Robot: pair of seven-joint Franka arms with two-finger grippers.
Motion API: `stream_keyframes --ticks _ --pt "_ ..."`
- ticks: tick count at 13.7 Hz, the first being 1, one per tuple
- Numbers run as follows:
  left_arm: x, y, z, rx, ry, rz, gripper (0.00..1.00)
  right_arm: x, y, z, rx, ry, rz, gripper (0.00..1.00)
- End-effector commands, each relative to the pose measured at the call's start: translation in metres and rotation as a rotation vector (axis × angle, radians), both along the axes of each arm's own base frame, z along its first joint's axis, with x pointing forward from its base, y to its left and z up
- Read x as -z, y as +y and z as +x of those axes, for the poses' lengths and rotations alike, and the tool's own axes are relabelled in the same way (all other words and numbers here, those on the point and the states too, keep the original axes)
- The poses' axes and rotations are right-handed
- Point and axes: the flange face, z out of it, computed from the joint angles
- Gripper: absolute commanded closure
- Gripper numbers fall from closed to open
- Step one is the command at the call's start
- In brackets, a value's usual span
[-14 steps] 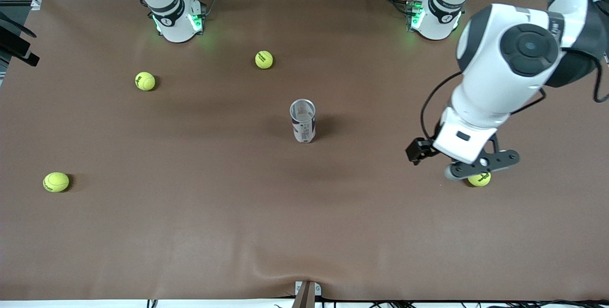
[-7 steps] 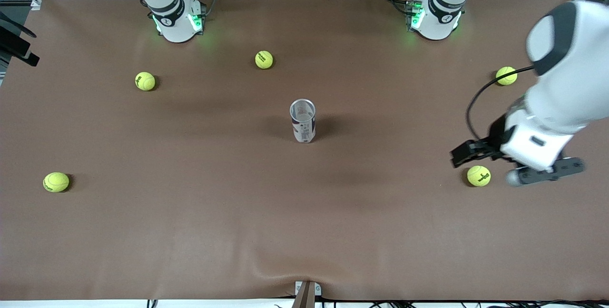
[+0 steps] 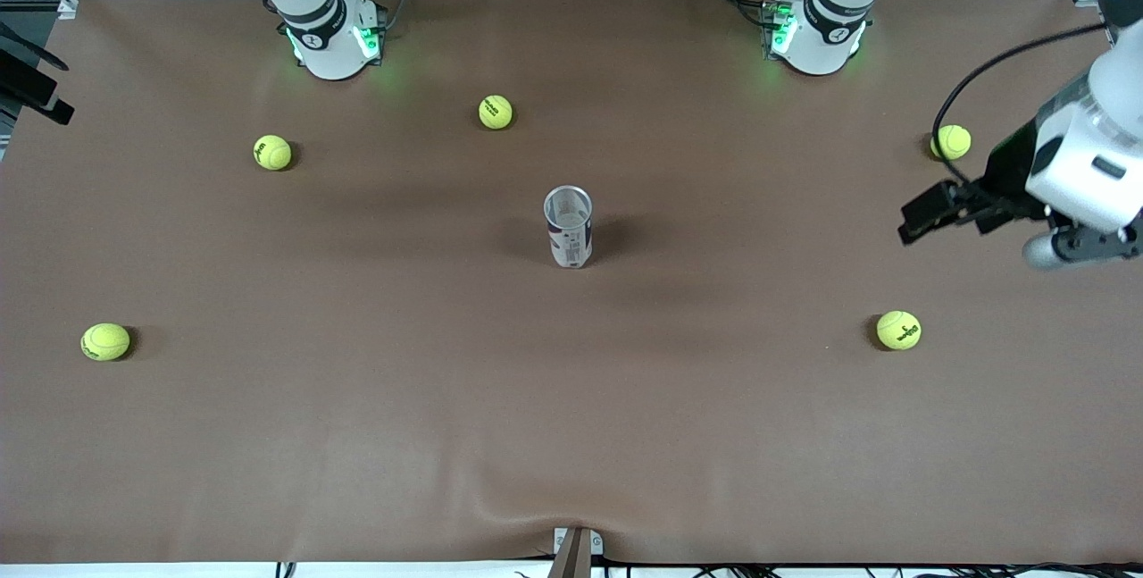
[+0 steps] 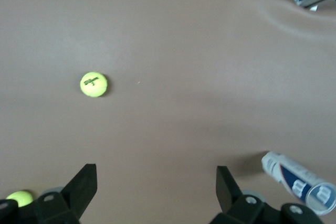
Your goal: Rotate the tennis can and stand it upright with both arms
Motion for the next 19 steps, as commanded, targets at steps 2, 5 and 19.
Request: stream_keyframes --ticks 2,5,19 --pt "-0.023 0.016 -0.047 0.034 -0.023 0.065 0.00 -0.003 0.001 0.000 0.011 -0.002 -0.014 0.00" --pt "-0.023 0.016 -0.071 0.042 -0.020 0.081 0.00 -0.003 0.001 0.000 0.011 -0.002 -0.012 0.00" --pt "-0.012 0.066 -0.050 0.091 -0.076 0.082 0.00 -0.005 0.003 0.000 0.008 -0.005 -0.012 0.00"
